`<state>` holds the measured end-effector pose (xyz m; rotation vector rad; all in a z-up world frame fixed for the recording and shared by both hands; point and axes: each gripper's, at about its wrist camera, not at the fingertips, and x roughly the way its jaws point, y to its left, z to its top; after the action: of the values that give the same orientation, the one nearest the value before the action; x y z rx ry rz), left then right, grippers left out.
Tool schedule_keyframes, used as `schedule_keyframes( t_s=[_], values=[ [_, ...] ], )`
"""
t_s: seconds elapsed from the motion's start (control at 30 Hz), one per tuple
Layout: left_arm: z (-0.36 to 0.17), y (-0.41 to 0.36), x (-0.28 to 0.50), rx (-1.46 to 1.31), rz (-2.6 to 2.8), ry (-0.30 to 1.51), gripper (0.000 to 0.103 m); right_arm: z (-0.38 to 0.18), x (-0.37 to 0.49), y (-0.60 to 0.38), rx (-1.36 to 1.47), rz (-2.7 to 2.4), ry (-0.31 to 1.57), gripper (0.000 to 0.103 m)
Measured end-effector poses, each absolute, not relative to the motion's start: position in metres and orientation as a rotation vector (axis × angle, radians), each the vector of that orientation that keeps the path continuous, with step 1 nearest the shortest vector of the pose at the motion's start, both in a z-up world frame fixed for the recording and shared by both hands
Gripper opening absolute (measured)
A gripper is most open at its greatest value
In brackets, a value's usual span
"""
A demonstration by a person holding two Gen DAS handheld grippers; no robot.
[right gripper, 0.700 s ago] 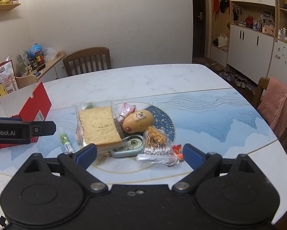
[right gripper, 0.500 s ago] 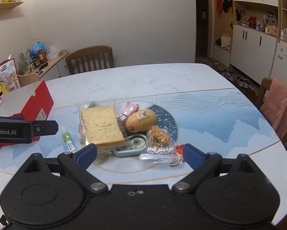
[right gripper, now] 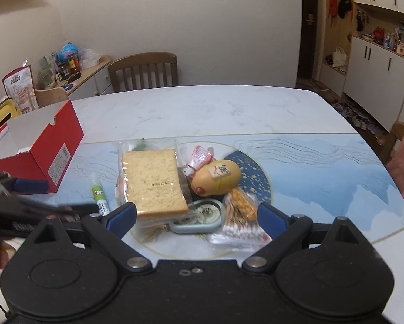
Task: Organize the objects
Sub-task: 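Grasp the green-and-white glue stick with the left gripper while the right grasps the bagged bread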
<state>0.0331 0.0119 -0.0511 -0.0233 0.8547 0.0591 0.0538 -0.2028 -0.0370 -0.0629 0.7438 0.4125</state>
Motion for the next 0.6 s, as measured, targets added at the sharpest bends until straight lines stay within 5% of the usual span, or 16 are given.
schedule_keyframes(
  t_s=[0.6],
  values=[
    [-0.098,0.030,0.072,-0.071,0.132,0.937,0.097,-0.073,0.108,-0.155,-0.039,0.492,0.891,0.096]
  ],
)
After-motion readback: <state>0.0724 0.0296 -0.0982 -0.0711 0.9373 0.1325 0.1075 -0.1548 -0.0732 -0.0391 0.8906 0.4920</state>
